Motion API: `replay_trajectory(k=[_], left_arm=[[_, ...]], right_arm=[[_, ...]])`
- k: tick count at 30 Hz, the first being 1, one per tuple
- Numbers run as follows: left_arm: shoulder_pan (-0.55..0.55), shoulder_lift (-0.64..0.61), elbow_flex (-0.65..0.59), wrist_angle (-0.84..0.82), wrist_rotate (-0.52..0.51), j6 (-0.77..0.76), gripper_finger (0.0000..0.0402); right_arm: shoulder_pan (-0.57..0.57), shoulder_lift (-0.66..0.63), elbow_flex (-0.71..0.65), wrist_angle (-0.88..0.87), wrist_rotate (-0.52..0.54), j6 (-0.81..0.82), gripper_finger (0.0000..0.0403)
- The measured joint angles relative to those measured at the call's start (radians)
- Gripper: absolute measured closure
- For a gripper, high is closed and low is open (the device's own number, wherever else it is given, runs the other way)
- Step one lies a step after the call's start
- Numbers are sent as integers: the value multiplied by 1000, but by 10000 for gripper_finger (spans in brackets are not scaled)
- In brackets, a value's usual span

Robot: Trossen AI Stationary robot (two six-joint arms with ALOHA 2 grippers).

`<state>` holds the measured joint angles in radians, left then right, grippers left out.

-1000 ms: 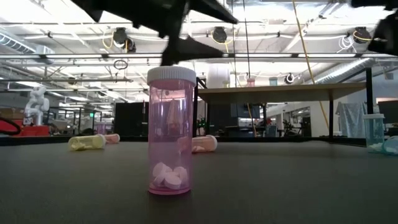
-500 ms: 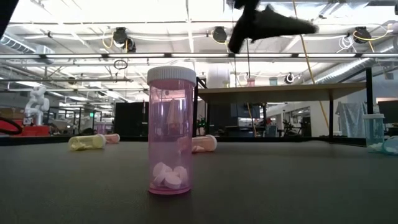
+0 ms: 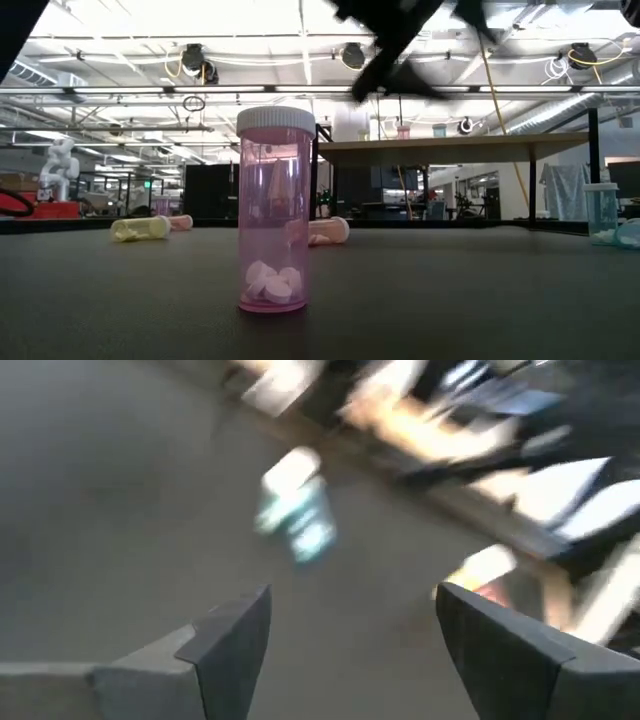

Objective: Pick and place medicine bottles onto shelf by color
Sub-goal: Put the center orange pill bottle on the shelf

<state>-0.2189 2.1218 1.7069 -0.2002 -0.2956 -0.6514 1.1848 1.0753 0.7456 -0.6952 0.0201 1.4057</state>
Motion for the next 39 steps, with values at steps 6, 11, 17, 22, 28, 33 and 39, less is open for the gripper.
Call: replay_trajectory(k=[6, 11, 17, 22, 28, 33, 39], left_arm=[[57, -8, -2, -534, 7, -277, 119], [94, -8, -17, -663, 82, -260, 119], [136, -10, -60, -659, 201, -223, 119], [156, -10, -151, -596, 253, -221, 119], [153, -13, -207, -509, 296, -171, 167], [154, -13, -211, -508, 296, -181, 260], [153, -12, -211, -503, 295, -182, 326]], right_arm=[[2, 20, 0, 7, 98, 60, 248], [0, 19, 0, -6, 115, 51, 248], [-1, 19, 0, -46, 111, 49, 248], [-1, 19, 0, -68, 111, 48, 248], [-2, 19, 0, -70, 114, 48, 248], [-30, 18, 0, -72, 118, 48, 248], [-59, -22, 0, 16, 421, 18, 248]])
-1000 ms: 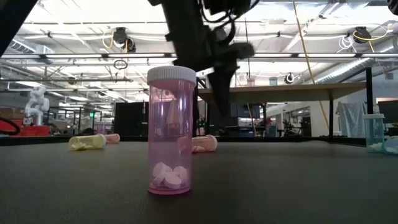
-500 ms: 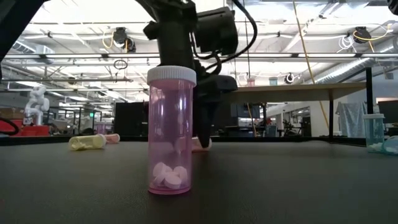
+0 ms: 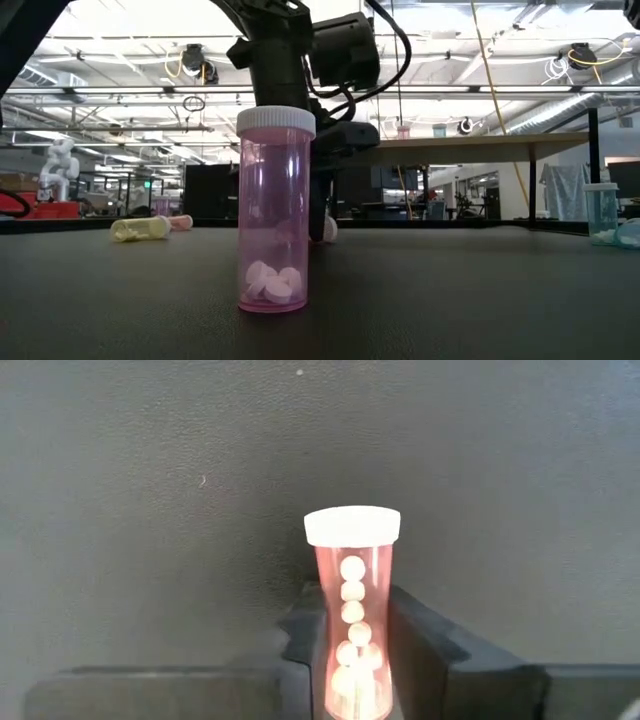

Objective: Pick and place medicine bottles onto shelf by color
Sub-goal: Put the center orange pill bottle on the shelf

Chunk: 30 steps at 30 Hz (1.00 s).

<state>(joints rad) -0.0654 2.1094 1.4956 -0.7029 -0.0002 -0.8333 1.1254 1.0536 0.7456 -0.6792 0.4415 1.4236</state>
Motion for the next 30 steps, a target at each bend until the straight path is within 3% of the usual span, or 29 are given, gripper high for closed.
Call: replay_trajectory(k=[5, 11, 15, 18, 25, 30], left_arm=[[0, -13, -1, 11, 18, 7, 306], [-9, -93, 2, 47, 89, 69, 292], [-23, -179, 1, 146, 87, 150, 303], [-35, -247, 2, 321, 86, 250, 306], [-70, -319, 6, 792, 79, 505, 308], [-84, -322, 2, 869, 66, 586, 308]], right_arm=[[-56, -83, 0, 73, 231, -116, 248], [-187, -204, 0, 86, 317, -353, 248], [-292, -257, 0, 129, 319, -469, 248], [-355, -278, 0, 226, 316, -581, 247], [-490, -252, 1, 703, 261, -985, 215], [-545, -222, 1, 956, 189, -1186, 175]])
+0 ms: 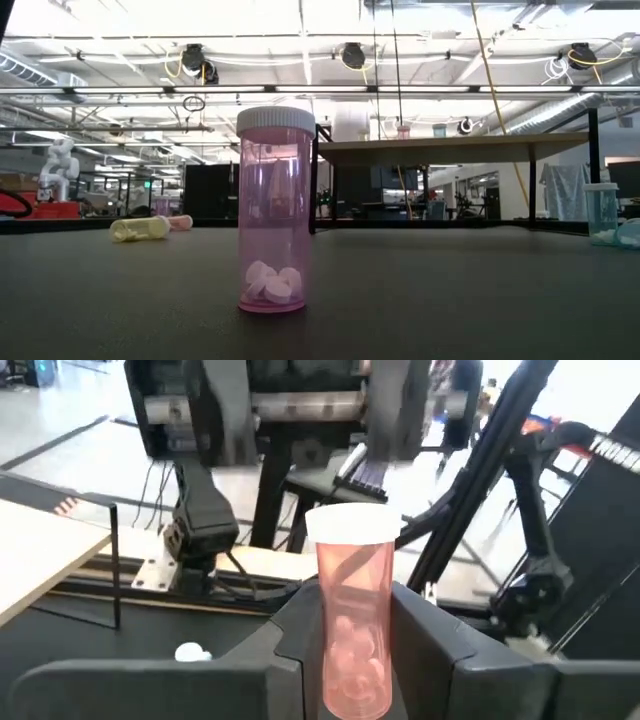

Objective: Pick and place medicine bottles onto shelf by color
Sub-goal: Put the center orange pill bottle on the shelf

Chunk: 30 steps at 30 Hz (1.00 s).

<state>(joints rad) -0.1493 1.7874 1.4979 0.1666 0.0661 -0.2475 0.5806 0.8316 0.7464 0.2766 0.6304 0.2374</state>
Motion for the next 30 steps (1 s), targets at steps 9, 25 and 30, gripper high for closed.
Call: replay_trajectory(k=[9, 25, 30], left_arm=[[-4, 1, 0, -7, -6, 29, 309], [-16, 1, 0, -8, -14, 33, 309], [-16, 1, 0, -19, -15, 32, 309]], right_arm=[[-61, 78, 0, 49, -111, 58, 154], [-122, 129, 0, 50, -243, 135, 219], [-134, 128, 0, 52, -246, 136, 255]])
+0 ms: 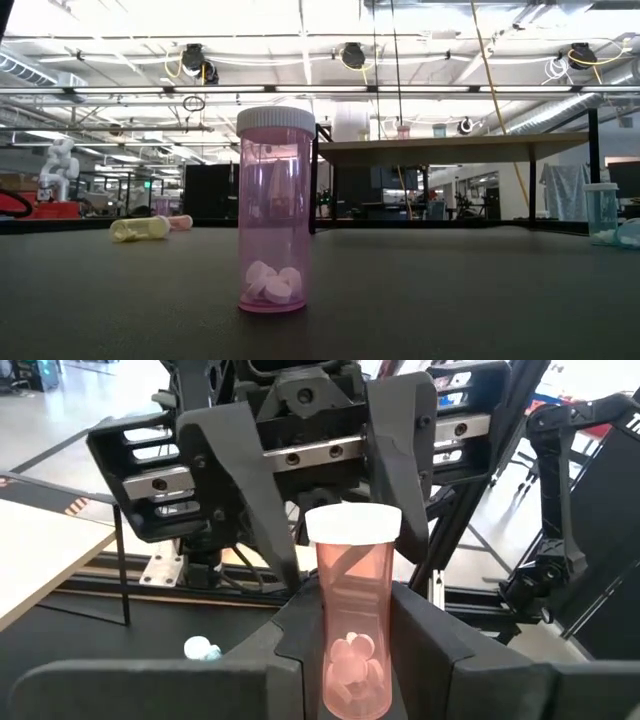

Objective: Pick and place medicine bottles onto shelf by color
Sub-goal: Put the center orange pill bottle on the shelf

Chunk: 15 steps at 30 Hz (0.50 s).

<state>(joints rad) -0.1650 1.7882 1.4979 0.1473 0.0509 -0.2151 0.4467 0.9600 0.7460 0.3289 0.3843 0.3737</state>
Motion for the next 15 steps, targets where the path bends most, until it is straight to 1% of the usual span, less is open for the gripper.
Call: replay_trajectory(k=[5, 11, 13, 15], left_arm=[[1, 0, 0, -3, -2, 0, 309], [1, 0, 0, -3, -2, -15, 306], [1, 0, 0, -7, -13, -25, 295], [1, 0, 0, -22, -53, -64, 274]], right_arm=[[-2, 0, 0, 0, -2, 0, 277], [-2, 0, 0, -2, 0, -3, 288], [-3, -2, 0, -11, 5, -16, 288], [-13, -7, 0, -36, 8, -24, 288]])
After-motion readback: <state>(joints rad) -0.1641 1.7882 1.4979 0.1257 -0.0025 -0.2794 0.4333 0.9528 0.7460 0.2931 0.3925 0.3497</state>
